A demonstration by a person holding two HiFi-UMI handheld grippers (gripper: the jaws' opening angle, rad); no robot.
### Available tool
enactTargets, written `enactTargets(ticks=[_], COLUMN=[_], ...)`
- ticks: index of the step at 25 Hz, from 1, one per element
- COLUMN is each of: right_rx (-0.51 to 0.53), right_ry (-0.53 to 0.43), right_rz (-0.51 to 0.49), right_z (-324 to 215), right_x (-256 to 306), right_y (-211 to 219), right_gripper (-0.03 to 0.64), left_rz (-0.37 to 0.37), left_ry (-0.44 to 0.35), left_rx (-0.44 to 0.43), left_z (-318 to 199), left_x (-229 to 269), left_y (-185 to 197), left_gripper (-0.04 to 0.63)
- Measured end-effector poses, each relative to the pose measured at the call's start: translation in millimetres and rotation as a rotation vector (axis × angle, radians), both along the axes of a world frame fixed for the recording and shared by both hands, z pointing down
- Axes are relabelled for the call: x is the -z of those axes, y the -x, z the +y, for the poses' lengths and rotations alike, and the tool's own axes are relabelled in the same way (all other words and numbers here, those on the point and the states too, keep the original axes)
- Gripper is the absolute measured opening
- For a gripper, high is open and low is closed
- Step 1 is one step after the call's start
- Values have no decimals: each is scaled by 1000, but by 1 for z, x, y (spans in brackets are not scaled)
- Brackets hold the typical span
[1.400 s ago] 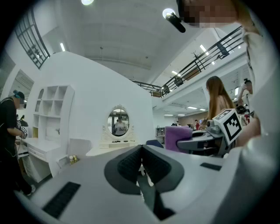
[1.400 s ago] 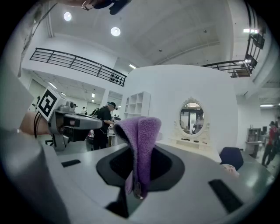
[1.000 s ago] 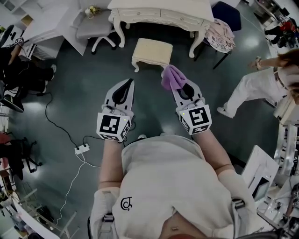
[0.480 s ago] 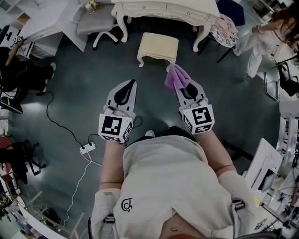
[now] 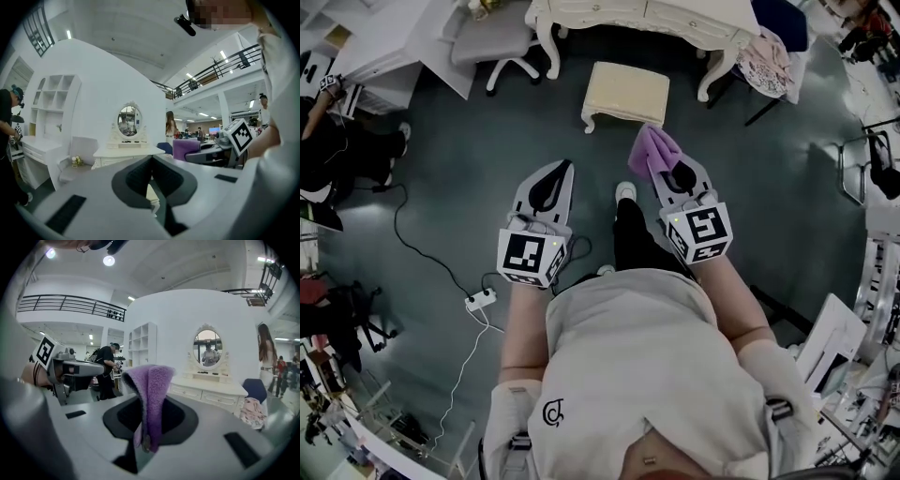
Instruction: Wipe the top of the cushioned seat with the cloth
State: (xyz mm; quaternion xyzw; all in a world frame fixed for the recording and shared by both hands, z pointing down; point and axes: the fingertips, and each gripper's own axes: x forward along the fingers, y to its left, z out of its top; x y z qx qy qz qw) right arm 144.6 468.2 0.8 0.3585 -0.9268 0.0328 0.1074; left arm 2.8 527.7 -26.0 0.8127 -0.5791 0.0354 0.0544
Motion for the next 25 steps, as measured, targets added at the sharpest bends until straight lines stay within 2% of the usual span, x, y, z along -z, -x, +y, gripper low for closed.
enactTargets(ticks=[8, 12, 18, 22, 25], right_rx=[32, 41, 38, 11, -16], right_ry=[15, 34, 92, 163, 229], right_rz=[-1, -10, -4, 33, 71], right_z=[-151, -229, -310, -348, -377], right_x=[-10, -7, -20, -57, -93], right_y=[26, 35, 50, 63, 79], right_gripper=[78, 78, 78, 78, 78], left_rz=[-22, -10, 3, 42, 64], left_ry=[-7, -8, 1, 25, 67], left_rx=[34, 38, 2, -30, -89], left_z=[-152, -231, -317, -359, -394], left_x=[2, 9, 4, -21, -47], left_y=[24, 31, 41, 53, 63], left_gripper=[12, 14, 14, 14, 12])
